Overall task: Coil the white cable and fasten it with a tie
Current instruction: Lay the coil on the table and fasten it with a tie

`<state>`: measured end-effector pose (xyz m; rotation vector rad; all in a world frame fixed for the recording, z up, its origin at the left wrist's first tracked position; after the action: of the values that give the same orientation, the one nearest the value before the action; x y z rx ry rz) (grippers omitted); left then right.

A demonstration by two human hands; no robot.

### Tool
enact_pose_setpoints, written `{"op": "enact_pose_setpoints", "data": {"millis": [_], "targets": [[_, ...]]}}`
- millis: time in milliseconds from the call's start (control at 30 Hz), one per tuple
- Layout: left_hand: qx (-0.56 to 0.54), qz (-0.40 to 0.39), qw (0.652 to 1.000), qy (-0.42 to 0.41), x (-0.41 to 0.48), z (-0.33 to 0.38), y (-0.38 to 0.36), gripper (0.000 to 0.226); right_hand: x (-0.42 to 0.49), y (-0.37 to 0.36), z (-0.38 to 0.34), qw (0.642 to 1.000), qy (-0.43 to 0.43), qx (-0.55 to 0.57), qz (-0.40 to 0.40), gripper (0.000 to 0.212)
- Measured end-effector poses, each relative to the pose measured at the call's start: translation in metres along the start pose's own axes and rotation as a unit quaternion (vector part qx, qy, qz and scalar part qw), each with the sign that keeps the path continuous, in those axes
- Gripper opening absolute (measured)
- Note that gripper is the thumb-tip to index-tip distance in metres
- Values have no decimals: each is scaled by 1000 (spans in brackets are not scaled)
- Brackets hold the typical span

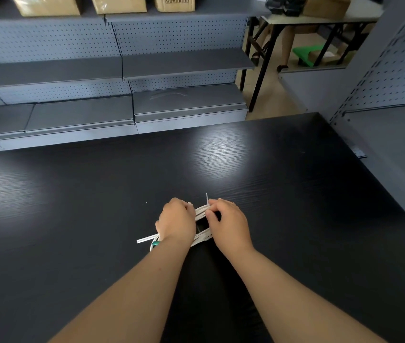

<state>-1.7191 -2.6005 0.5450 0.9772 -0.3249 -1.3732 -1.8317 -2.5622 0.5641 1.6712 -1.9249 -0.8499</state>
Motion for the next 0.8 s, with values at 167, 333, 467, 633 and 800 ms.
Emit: {"op": "enact_pose_setpoints", "data": {"millis": [167,333,467,633,800], "targets": [[-83,-3,995,-49,-5,-4,9,18,2,8,-9,997,12,-70,22,17],[-99,-32,993,-56,-3,-8,14,12,2,8,-18,995,19,-97,31,17],[-124,-51,990,-41,-1,-9,18,13,7,5,-19,998,-56,-21,-28,15],[-143,-56,988,-33,-1,-10,20,20,8,5,-20,993,-102,20,-52,16],[-153,-43,986,-46,-4,-12,21,10,10,4,-20,989,-127,40,-66,18]]}}
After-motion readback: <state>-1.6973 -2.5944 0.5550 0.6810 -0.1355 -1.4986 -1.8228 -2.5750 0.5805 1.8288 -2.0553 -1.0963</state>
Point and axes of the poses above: each hand's wrist, its own x-axis towards the middle knuckle, its own y-axis out of the back of the hand, z = x × y, the point moved 3 cm from there along x, towards the middle knuckle, and after that the axes turned 1 degree about y, right-handed, at the moved point
